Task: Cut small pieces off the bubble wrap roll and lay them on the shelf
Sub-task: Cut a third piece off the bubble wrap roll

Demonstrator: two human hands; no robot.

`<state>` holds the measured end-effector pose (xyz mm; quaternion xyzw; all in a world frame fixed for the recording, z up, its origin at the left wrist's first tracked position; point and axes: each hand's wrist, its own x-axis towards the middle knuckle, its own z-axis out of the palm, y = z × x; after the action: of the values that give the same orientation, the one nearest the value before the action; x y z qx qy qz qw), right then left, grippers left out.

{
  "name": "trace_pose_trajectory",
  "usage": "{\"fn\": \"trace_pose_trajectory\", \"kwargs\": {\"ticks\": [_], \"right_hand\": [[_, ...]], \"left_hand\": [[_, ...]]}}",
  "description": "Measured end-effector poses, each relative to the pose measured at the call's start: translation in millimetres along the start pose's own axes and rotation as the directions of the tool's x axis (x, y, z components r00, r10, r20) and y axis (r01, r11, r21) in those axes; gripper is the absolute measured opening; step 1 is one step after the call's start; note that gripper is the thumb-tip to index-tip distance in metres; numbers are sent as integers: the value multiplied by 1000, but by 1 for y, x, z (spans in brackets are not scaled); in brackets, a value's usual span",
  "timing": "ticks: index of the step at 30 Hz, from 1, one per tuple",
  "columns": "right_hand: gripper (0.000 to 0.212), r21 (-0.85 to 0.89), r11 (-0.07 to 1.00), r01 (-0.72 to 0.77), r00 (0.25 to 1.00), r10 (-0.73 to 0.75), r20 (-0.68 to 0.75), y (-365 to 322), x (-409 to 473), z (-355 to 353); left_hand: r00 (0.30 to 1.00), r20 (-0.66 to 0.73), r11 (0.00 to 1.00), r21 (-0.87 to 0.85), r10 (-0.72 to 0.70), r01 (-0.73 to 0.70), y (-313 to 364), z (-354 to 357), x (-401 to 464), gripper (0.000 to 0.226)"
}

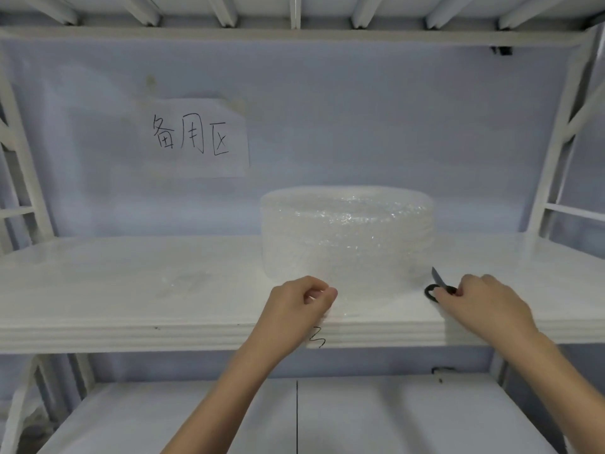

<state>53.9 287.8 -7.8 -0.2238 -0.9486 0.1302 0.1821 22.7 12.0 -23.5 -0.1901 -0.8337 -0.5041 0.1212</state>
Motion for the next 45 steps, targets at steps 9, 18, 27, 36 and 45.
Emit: {"fn": "trace_pose_trajectory", "kwargs": {"ticks": [9, 18, 27, 36, 45], "right_hand": [[26, -38, 999, 5, 965, 5, 263, -15, 23, -28], [33, -128, 991, 37, 947, 6, 321, -4, 16, -40], [37, 313, 946, -85, 913, -52, 405, 39, -10, -57], [2, 896, -79, -438, 888, -191, 417, 45, -91, 9], [25, 883, 37, -468, 753, -506, 420, -8, -114, 40]], "left_hand": [[993, 102, 995, 80, 55, -63, 12, 16, -1, 16], [993, 87, 994, 74, 79, -86, 22, 24, -7, 15], [999, 44, 999, 51, 14, -16, 19, 29, -13, 13], [995, 91, 988, -145, -44, 57, 14, 28, -16, 14], [997, 39, 991, -117, -62, 66, 11, 24, -18, 5]]}}
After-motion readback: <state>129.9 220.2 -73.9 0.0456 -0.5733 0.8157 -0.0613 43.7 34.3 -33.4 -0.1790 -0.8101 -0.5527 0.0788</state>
